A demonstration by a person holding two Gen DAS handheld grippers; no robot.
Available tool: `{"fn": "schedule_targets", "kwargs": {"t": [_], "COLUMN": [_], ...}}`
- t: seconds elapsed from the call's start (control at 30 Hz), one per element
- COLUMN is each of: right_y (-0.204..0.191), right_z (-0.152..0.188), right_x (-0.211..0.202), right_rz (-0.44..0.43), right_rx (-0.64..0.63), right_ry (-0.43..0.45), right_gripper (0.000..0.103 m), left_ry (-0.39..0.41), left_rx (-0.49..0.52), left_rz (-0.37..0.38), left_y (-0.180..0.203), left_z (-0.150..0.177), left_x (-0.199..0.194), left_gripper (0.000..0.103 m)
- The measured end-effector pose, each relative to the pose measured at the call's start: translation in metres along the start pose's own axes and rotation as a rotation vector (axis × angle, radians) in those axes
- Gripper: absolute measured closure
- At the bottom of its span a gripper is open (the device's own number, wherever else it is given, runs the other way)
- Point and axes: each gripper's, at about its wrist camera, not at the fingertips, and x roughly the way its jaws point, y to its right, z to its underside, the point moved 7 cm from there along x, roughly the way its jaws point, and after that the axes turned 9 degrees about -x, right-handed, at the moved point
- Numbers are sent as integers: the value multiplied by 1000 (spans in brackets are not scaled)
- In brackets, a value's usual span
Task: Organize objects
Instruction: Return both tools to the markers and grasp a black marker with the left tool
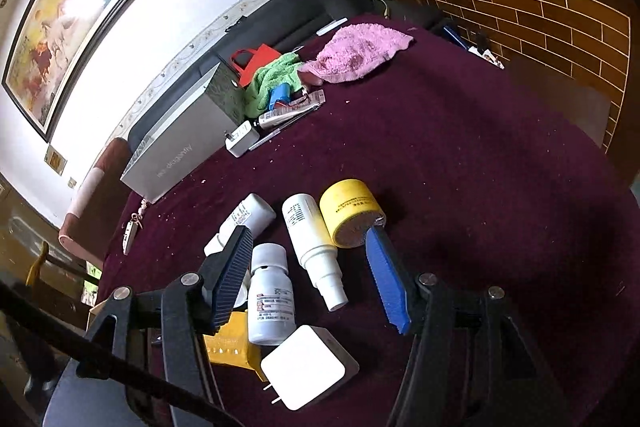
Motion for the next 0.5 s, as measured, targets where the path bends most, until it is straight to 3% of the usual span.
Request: {"fn": "schedule_targets", "kwargs": {"t": [0.07,0.13,0.17,0.23,0.3,0.4,0.5], "right_y": [-1,0,1,3,2,-2,-5], "right_z": [1,3,3,4,4,7,12], "right_x": [2,4,5,6,6,10,14], "right_rz": [4,10,14,14,15,9,9], "right_rx": [-9,-12,-10,-4,-10,-21,-29], "right_ry": [-6,-15,-19,-21,-23,-39,-60], "right_gripper": [45,45,45,45,45,45,45], "left_ry": [12,-32,-91,-118,-182,-249,-228], "left_rx": [29,53,56,51,64,142,292], "left_rz": [-12,-4,15,81,131,125,72], "left_y": [0,1,2,6,13,25,42], "left_z": [-15,-19,-16,-13,0,34,70], "left_x": [16,36,49,52,45,32,14], "left_gripper": [69,69,68,68,68,66,62]}}
